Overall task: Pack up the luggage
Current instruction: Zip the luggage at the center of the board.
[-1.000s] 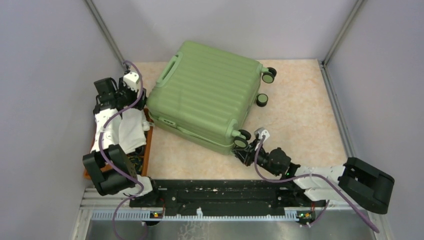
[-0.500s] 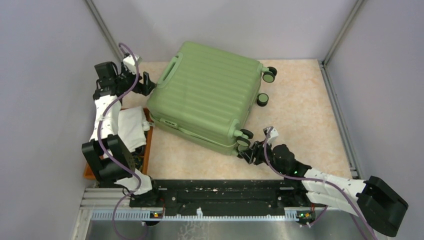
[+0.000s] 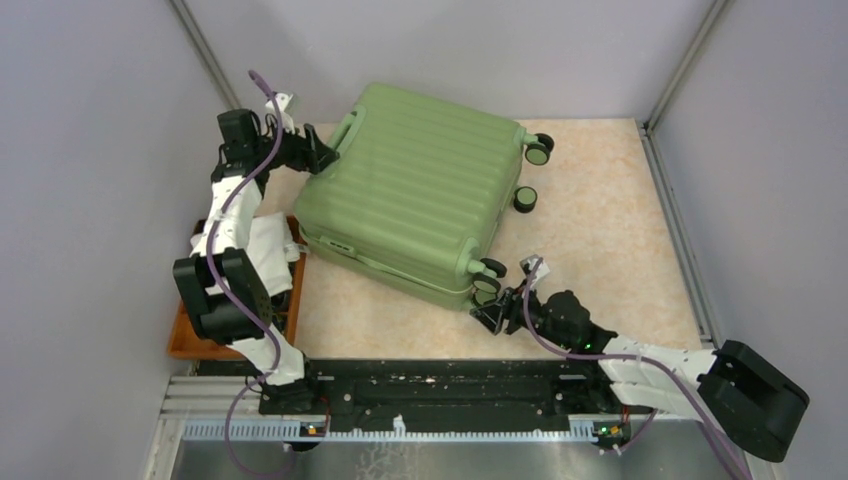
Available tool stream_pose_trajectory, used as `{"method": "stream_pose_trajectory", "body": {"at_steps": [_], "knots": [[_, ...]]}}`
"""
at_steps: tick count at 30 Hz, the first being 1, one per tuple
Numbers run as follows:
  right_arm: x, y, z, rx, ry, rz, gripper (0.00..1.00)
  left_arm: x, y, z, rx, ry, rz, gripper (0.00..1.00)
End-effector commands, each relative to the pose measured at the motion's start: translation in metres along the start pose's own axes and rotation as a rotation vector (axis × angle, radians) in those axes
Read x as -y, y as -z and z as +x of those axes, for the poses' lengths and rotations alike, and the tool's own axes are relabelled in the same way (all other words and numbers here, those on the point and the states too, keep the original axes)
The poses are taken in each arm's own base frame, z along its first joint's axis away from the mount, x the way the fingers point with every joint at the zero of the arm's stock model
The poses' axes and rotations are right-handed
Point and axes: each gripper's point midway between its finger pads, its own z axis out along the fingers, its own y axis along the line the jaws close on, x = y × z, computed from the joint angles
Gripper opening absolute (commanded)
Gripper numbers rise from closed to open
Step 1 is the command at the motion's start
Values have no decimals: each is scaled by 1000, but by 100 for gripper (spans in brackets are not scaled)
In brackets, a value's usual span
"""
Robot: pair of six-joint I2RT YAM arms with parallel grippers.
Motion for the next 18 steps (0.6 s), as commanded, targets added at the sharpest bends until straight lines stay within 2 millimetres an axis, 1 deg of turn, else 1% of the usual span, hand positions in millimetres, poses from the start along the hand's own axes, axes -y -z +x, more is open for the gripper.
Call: {"method": "stream_pose_trajectory", "body": {"at_steps": [1,3,5,6,8,11,15,18], "knots": [[-3,-5,-11,30,7,-7,54,-36,0,-20,66,3,-182,78],[-4,-3,-14,49,10,-12,54,-40,-1,-23,77,5,-199,75],[-5,-1,-16,66,17,-18,54,-45,-4,-22,66,14,-219,67],[-5,0,-18,74,20,-21,54,-48,-6,-21,62,14,-221,66],[-6,2,-19,84,22,-28,54,-46,-14,-17,43,11,-195,65],[-8,5,-18,89,22,-39,54,-38,-29,-6,-27,24,-132,64],[-6,6,-17,90,13,-35,54,-21,-42,-5,-43,34,-50,62],[-6,6,-18,94,12,-35,53,-9,-52,1,-86,22,-5,59]]}}
